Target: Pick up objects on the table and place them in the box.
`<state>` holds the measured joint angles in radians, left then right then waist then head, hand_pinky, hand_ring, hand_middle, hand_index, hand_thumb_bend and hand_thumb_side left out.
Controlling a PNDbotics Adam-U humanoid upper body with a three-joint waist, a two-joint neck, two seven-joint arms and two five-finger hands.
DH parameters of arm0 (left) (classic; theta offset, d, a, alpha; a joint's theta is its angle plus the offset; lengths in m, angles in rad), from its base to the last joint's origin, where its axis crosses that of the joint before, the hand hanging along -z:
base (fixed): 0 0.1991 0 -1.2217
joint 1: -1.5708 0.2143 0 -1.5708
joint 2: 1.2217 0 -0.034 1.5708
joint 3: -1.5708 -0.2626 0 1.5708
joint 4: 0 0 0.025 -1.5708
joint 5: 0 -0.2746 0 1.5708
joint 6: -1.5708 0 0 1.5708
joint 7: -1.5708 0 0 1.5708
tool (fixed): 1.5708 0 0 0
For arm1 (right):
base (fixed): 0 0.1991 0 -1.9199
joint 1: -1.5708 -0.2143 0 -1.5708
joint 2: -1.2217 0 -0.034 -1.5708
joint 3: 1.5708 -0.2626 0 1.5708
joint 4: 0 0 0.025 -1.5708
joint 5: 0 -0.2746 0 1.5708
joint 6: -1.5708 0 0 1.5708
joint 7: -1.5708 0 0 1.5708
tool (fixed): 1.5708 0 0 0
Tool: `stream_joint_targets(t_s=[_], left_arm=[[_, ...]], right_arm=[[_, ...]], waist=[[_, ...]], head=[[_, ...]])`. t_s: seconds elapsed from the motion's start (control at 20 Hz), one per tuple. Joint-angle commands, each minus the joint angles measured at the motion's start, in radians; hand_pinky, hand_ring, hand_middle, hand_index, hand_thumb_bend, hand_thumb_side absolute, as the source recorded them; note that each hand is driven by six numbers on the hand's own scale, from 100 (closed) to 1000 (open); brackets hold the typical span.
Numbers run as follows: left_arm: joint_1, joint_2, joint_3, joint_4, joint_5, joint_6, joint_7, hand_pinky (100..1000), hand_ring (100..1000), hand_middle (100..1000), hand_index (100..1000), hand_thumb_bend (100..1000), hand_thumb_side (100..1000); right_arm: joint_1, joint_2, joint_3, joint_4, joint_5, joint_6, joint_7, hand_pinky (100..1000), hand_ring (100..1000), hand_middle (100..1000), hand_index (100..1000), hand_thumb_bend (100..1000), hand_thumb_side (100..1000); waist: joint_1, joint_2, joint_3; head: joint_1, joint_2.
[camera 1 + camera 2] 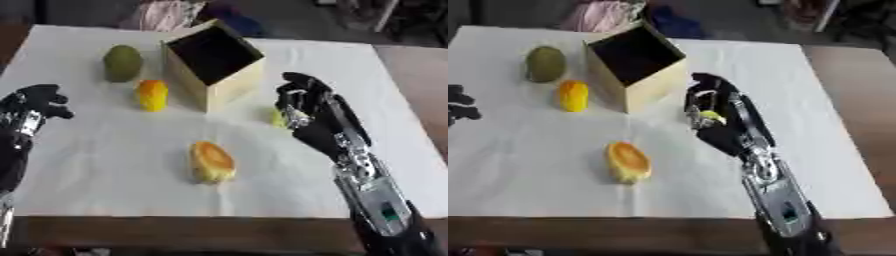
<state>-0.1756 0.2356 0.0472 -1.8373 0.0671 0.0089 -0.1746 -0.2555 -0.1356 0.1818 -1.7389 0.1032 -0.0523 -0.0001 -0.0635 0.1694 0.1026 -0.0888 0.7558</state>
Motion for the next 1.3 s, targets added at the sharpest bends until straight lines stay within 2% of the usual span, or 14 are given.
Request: stream_joint_targets(t_s=[0.05,0.95,1.3], left_arm=[[-0.008,0.005,0.008,-0.018,0.003,-0.002,0.003,822,584,613,764,211,626],[-0.009,0.008,0.009,-0.019,0.002,-0.002,0.005,822,582,612,764,212,623],[-0.032,0.066,0.004,-0.021,-0.004,-0.013,-0.004,822,583,616,768,203,608]], right_arm=[[-0.009,-0.007,-0.005,-0.014,-0.006,0.0,-0.001,646,612,651,825,100,341],[-0.008,-0.008,-0.005,-0.014,-0.007,0.0,0.0,646,613,651,825,100,342],[-0.008,-0.01,-0.005,-0.013,-0.007,0.0,0.0,647,613,651,825,100,341]], waist=[[0.016,-0.023,-0.001],[0.016,-0.024,0.0],[0.018,-0.025,-0.003]], head=[[0.004,-0.005],[0.007,-0.003],[0.008,-0.003]])
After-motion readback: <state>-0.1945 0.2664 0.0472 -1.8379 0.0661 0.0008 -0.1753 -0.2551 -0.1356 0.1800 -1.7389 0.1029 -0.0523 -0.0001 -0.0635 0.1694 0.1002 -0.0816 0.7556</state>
